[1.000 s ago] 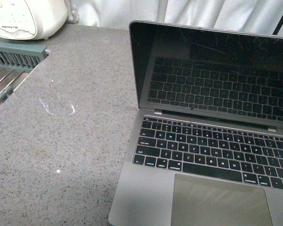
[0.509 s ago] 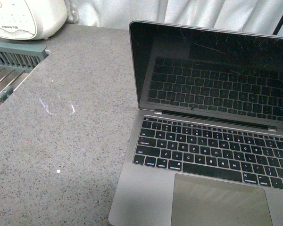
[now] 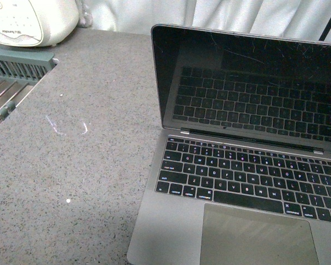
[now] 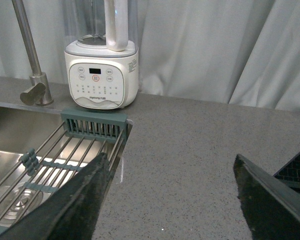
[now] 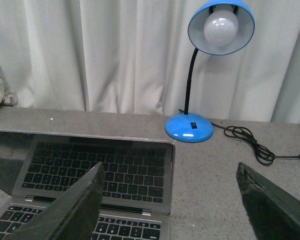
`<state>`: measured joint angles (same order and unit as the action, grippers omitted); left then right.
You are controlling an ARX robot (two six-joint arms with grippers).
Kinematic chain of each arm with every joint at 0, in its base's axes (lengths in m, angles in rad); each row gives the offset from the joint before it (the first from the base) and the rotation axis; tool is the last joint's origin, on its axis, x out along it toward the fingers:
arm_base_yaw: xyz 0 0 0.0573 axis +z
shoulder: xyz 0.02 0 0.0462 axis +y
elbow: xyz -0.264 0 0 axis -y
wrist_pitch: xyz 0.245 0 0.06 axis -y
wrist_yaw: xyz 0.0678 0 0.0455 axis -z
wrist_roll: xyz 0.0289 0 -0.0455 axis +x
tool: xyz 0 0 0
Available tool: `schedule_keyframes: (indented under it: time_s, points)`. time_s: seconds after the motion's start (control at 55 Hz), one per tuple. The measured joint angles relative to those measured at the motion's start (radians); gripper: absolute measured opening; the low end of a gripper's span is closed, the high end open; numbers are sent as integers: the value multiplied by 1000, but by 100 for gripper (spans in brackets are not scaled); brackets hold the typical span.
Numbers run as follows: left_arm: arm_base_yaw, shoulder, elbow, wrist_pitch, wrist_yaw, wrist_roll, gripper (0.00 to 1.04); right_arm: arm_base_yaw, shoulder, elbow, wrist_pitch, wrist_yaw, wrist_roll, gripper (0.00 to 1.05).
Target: Close laptop
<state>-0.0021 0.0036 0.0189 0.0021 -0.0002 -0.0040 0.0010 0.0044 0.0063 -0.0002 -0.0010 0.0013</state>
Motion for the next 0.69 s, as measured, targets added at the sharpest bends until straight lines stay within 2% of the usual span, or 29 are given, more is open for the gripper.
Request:
schedule_keyframes:
  time_s: [0.055,0.291,0.309,0.382,0.418,0.636,0.691]
  points:
    - [0,0,0,0,0,0,60,0,0,0,0,0,0,62]
    - [0,0,0,0,0,0,22,0,0,0,0,0,0,23]
    - [0,0,0,0,0,0,17,0,0,0,0,0,0,18]
    - [0,0,0,0,0,0,5,0,0,0,0,0,0,7]
    - [0,0,0,0,0,0,4,0,0,0,0,0,-1,1]
    - [0,0,0,-1,5,-18,4,0,0,0,0,0,-2,1]
    - [-5,0,0,-2,7,-95,4,28,-1,-2,38,88,16,1]
